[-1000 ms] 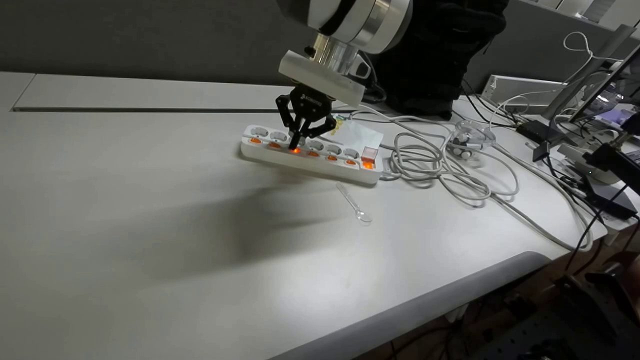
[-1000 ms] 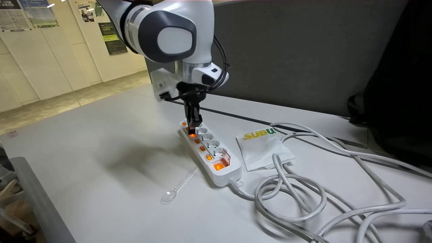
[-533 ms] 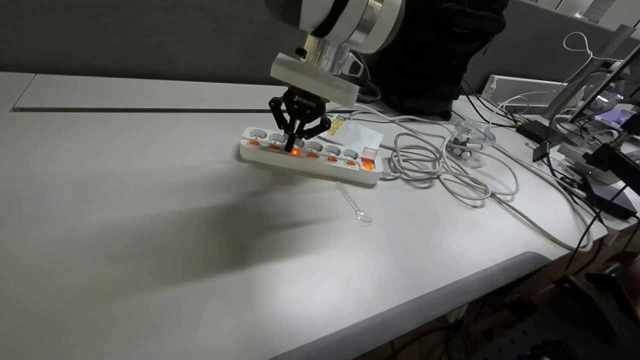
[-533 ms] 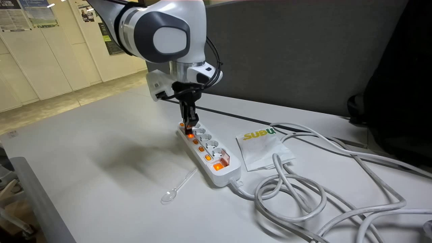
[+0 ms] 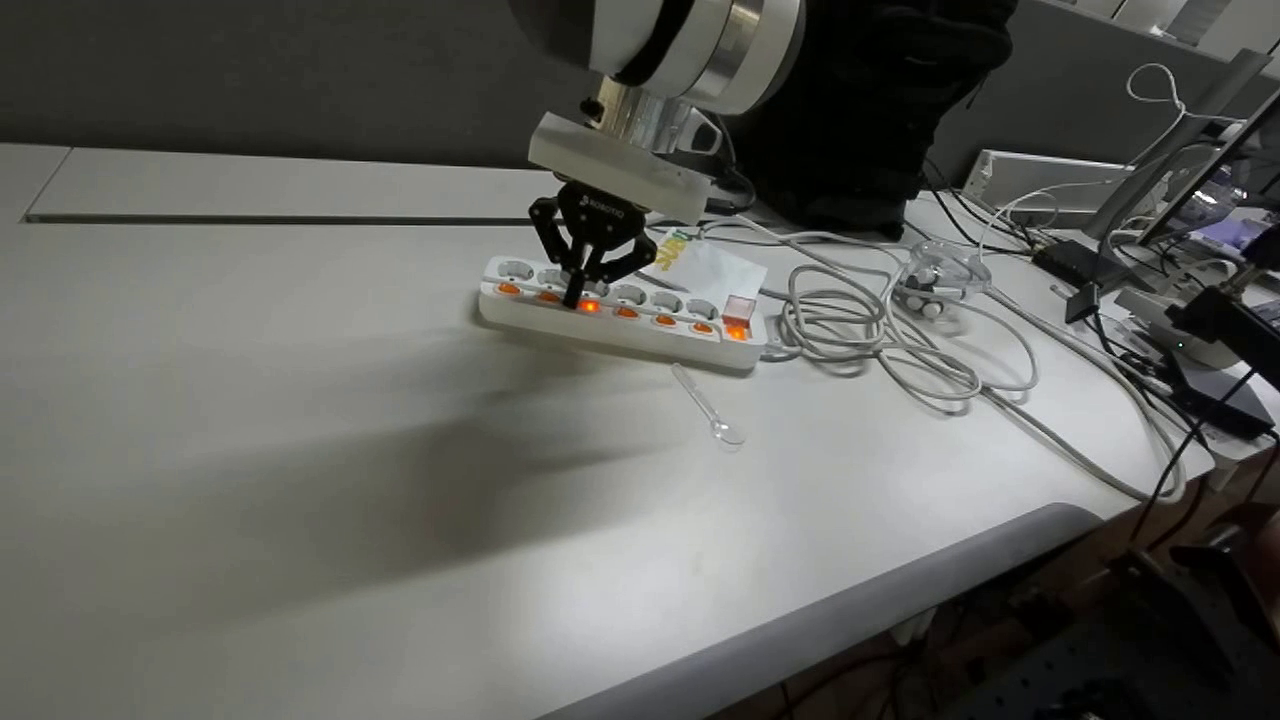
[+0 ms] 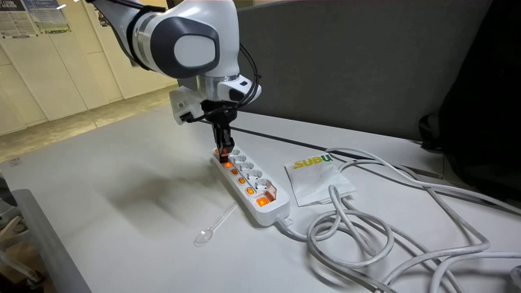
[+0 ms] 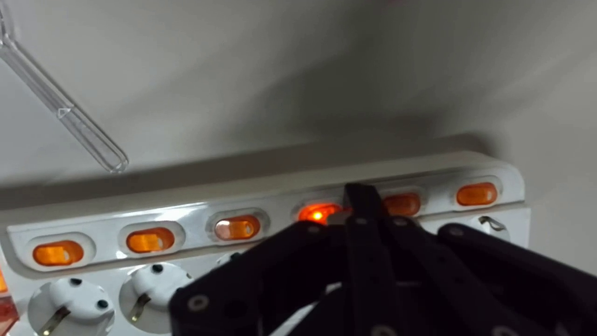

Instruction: Turn off the third switch from the left on the adapter

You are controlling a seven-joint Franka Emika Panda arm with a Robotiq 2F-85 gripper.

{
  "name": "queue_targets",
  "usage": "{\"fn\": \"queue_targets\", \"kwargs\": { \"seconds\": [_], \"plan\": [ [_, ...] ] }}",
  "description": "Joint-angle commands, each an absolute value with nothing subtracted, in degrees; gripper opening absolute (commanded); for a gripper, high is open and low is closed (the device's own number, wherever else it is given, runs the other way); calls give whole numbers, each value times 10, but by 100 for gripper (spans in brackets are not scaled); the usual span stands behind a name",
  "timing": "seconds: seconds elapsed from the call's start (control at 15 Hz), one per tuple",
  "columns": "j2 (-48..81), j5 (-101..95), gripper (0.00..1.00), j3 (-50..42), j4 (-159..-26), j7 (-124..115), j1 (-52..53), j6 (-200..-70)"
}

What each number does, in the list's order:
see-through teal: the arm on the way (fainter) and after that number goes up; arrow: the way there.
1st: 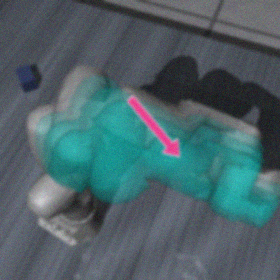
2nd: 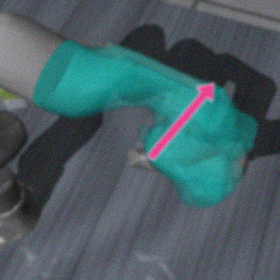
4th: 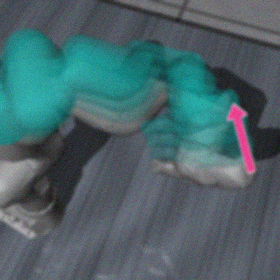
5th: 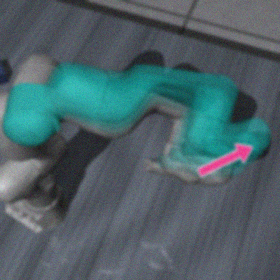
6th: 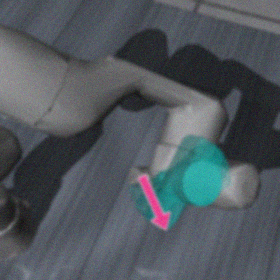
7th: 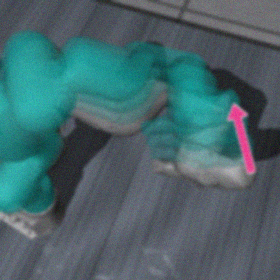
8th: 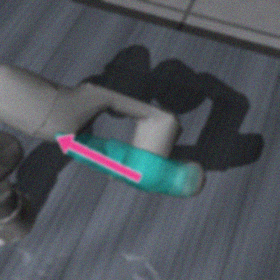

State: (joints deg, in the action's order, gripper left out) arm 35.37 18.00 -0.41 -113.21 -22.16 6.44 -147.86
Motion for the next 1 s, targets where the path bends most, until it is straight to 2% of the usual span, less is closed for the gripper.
{"fn": "queue_targets", "kwargs": {
  "seconds": [0.0, 0.4, 0.93],
  "plan": [
    [318, 177, 0, -5, -1181, -244, 73, -1502],
    [337, 175, 1, 3, -1164, -226, 65, -1497],
    [290, 168, 0, -8, -1215, -250, 85, -1531]
  ]
}}
